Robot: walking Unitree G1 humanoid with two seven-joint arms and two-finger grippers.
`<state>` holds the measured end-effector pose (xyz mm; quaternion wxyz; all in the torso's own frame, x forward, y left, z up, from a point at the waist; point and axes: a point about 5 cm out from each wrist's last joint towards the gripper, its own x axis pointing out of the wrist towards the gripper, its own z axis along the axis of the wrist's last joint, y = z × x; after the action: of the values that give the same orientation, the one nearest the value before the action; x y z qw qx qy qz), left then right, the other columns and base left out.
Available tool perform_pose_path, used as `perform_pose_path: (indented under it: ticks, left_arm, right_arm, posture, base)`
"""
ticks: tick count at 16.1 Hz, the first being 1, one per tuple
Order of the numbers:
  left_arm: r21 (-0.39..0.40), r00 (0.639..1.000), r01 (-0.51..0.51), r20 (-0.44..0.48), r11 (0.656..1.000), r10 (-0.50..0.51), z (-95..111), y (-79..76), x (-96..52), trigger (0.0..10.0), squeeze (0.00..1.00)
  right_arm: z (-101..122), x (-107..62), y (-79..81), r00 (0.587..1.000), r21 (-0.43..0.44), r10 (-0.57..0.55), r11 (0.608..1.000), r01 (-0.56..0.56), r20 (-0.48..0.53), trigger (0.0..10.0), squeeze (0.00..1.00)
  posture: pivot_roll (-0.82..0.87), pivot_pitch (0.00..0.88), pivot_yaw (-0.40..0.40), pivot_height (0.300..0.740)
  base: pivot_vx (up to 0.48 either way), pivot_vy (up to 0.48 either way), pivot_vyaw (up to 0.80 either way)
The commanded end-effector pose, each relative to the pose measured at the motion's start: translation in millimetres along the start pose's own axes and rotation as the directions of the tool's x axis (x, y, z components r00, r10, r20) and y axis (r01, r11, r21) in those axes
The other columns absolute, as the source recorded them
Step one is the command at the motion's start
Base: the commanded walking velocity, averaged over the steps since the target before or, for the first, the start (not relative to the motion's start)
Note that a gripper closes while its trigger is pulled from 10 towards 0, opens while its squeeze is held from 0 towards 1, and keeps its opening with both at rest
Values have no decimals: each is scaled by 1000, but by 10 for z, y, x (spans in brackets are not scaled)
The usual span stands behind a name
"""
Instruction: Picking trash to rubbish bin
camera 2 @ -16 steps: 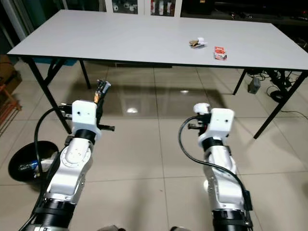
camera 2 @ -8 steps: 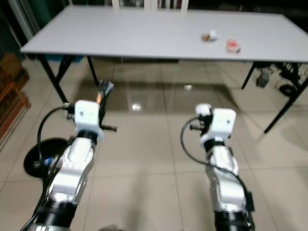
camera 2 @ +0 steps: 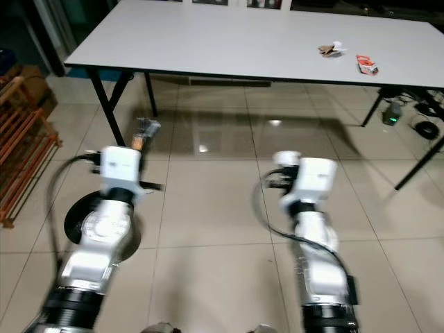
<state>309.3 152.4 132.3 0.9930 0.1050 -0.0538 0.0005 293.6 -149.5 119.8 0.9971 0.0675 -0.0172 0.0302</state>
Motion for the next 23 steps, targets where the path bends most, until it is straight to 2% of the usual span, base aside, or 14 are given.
perform_pose_path:
  ticks: [1, 23]
  left_arm:
    - [-8, 1000, 13, -3, 1000, -13, 7, -69, -4, 10000, 0]
    - [2, 1000, 15, -5, 1000, -15, 15, -61, 13, 10000, 0]
  right_arm:
    - [28, -12, -100, 1000, -5, -30, 1000, 30, 5, 10000, 0]
    - [11, -7, -63, 1000, 5, -23, 1000, 23, 0, 10000, 0]
  posture:
    - [-43, 63, -30, 740]
    - [-36, 63, -24, 740]
  base:
    - [0, 292, 0]
    - [0, 321, 0]
